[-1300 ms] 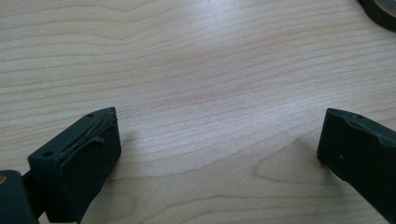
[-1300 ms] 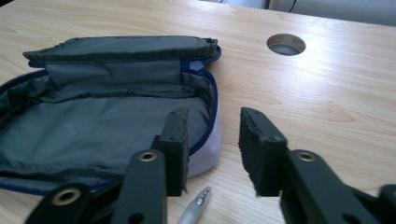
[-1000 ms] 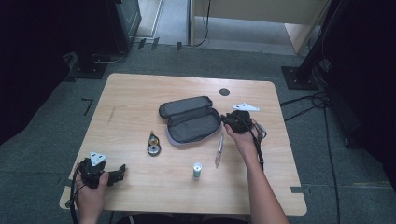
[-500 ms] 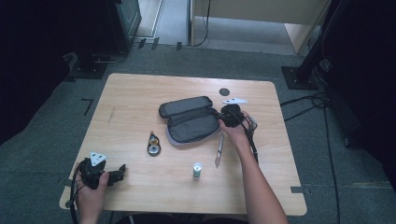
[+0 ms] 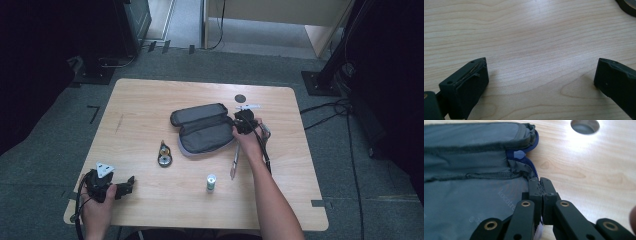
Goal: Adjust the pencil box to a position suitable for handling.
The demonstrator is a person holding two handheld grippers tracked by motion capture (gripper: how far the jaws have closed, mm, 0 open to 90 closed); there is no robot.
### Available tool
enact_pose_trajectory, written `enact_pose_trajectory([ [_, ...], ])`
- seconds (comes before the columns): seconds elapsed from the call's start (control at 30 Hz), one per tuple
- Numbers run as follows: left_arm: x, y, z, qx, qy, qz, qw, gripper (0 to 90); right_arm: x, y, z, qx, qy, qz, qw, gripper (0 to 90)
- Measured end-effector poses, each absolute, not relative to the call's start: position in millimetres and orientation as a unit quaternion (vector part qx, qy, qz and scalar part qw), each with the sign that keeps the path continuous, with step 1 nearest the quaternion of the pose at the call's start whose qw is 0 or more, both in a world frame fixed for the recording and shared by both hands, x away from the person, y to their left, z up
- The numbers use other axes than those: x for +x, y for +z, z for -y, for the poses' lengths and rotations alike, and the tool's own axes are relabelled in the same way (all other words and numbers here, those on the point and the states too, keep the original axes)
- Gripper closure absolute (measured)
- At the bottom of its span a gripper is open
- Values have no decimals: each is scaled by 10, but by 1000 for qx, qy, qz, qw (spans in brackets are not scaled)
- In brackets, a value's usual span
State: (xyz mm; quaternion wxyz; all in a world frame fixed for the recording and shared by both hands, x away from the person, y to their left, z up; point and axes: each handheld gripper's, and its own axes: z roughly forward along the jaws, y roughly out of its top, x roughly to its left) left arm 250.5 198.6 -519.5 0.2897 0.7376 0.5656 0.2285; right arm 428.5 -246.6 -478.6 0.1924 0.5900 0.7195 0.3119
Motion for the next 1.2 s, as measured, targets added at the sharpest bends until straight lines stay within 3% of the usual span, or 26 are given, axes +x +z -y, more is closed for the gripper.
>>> enact_pose_trajectory([
  [0.33, 2505, -5195, -1986, 738, 228, -565, 290, 0, 4115, -4704, 2402, 642, 303, -691, 138, 896],
  [0.87, 2505, -5194, -1986, 738, 228, -566, 290, 0, 3690, -4700, 2418, 643, 313, -685, 136, 892],
  [0.93, 2505, -5194, -1986, 738, 228, -566, 289, 0, 3654, -4700, 2414, 642, 317, -683, 142, 846],
  [1.03, 2505, -5194, -1986, 738, 228, -566, 289, 0, 3596, -4684, 2448, 628, 333, -686, 153, 708],
  [1.2, 2505, -5194, -1985, 738, 228, -566, 290, 0, 3421, -4617, 2565, 614, 366, -676, 179, 650],
])
